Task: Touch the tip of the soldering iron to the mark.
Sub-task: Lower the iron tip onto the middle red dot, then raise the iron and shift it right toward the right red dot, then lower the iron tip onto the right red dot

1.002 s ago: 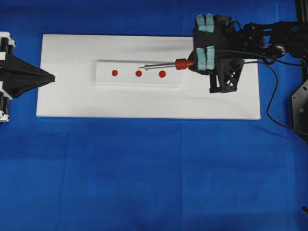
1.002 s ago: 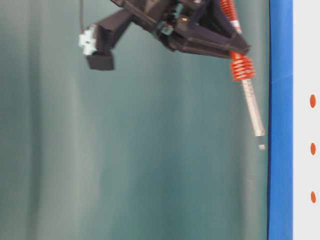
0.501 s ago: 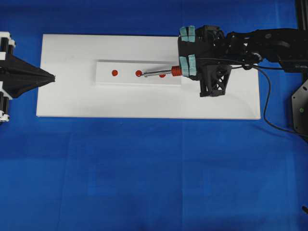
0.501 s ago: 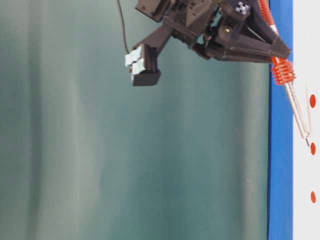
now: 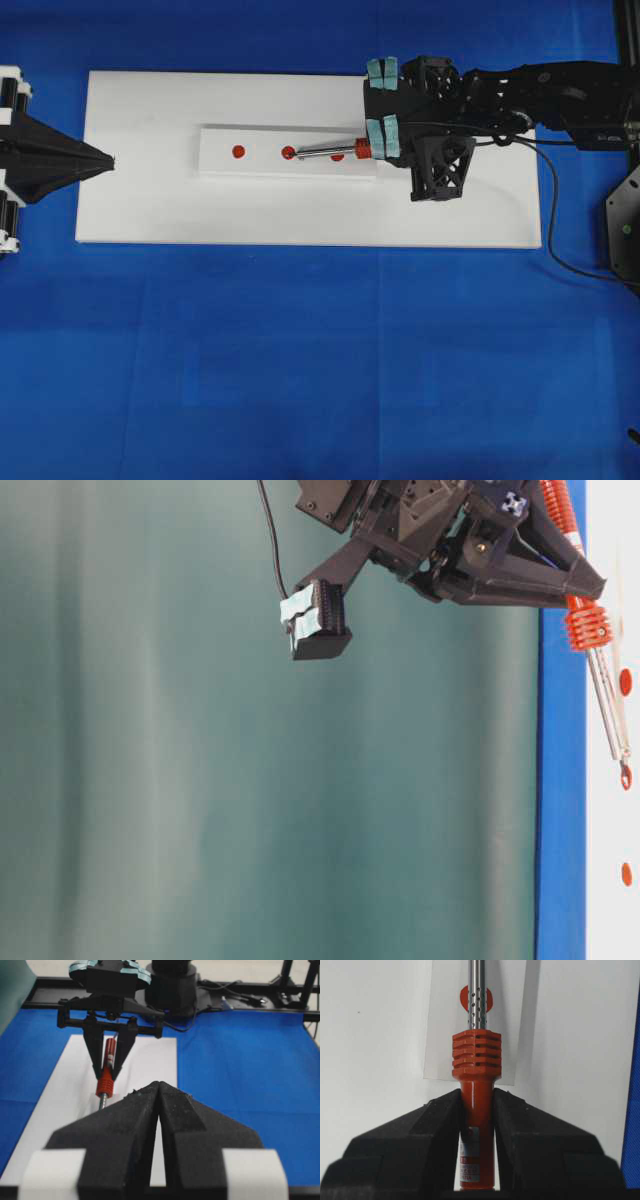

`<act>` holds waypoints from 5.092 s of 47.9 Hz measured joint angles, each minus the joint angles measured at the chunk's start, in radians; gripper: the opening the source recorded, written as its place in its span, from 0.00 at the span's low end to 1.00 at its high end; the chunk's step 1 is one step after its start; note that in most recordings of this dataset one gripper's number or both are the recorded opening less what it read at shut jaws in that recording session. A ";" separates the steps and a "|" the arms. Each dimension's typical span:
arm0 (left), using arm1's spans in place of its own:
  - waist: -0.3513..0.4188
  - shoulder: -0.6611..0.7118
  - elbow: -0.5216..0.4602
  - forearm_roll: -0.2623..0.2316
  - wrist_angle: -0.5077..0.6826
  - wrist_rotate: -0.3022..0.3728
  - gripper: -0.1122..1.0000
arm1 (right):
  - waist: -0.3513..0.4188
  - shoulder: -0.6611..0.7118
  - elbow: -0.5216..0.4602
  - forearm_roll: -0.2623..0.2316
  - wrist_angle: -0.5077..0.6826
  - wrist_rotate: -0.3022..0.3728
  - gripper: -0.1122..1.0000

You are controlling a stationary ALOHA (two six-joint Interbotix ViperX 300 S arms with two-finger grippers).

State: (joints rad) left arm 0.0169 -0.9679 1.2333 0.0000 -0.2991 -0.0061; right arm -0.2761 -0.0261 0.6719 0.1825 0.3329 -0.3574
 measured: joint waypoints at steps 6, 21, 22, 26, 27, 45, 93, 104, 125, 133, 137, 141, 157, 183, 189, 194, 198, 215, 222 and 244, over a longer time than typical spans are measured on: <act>0.000 0.000 0.000 0.002 0.000 0.000 0.10 | -0.002 0.000 0.000 0.000 0.000 0.000 0.16; 0.000 0.000 0.000 0.000 0.000 0.000 0.10 | -0.002 0.000 0.002 0.000 0.000 0.000 0.16; 0.000 -0.002 0.000 0.000 0.000 0.000 0.10 | -0.003 -0.002 0.000 0.000 0.000 0.000 0.16; 0.000 -0.002 0.000 0.002 0.000 0.000 0.10 | -0.003 0.000 0.000 0.000 0.000 0.000 0.16; 0.000 0.000 0.000 0.000 0.000 0.000 0.10 | -0.002 -0.002 0.002 0.000 0.000 0.000 0.16; 0.000 0.000 0.000 0.000 0.000 0.000 0.10 | -0.003 0.000 0.000 0.000 0.000 0.000 0.16; 0.000 -0.005 0.000 0.002 0.000 -0.002 0.10 | -0.003 -0.265 -0.087 -0.005 0.158 0.000 0.16; 0.000 -0.005 0.002 0.000 0.000 -0.003 0.10 | -0.003 -0.262 -0.083 -0.005 0.161 0.000 0.16; 0.000 -0.005 0.000 0.000 0.000 -0.011 0.10 | -0.018 -0.374 0.044 -0.008 0.202 0.000 0.16; 0.000 -0.005 0.002 0.002 0.000 -0.011 0.10 | -0.028 -0.425 0.072 -0.008 0.225 0.000 0.16; 0.000 -0.003 0.002 0.000 0.000 -0.011 0.10 | -0.028 -0.437 0.080 -0.008 0.229 0.000 0.16; 0.000 -0.005 0.002 0.002 0.000 -0.011 0.10 | -0.028 -0.439 0.081 -0.008 0.229 0.002 0.16; 0.000 -0.005 0.002 0.000 0.000 -0.011 0.10 | -0.028 -0.439 0.081 -0.008 0.229 0.002 0.16; 0.000 -0.003 0.002 0.000 0.000 -0.011 0.10 | -0.029 -0.368 0.103 -0.008 0.219 0.002 0.16; 0.002 -0.003 0.000 0.002 0.000 -0.009 0.10 | -0.029 -0.324 0.109 -0.008 0.196 0.002 0.16; 0.000 -0.003 0.002 0.002 0.000 -0.011 0.10 | -0.029 -0.288 0.117 -0.009 0.176 0.002 0.16; 0.000 -0.003 0.002 0.002 0.002 -0.011 0.10 | -0.029 -0.265 0.121 -0.008 0.160 0.002 0.16; 0.002 -0.003 0.002 0.000 0.000 -0.009 0.10 | -0.029 -0.198 0.152 -0.009 0.095 0.000 0.16; 0.000 -0.005 0.000 0.002 0.000 -0.011 0.10 | -0.031 -0.179 0.155 -0.008 0.075 0.000 0.16; 0.000 -0.003 0.002 0.000 0.000 -0.011 0.10 | -0.051 -0.163 0.158 -0.008 0.064 0.000 0.16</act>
State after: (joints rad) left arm 0.0169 -0.9710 1.2349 0.0000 -0.2991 -0.0169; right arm -0.3267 -0.1887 0.8299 0.1749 0.3973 -0.3574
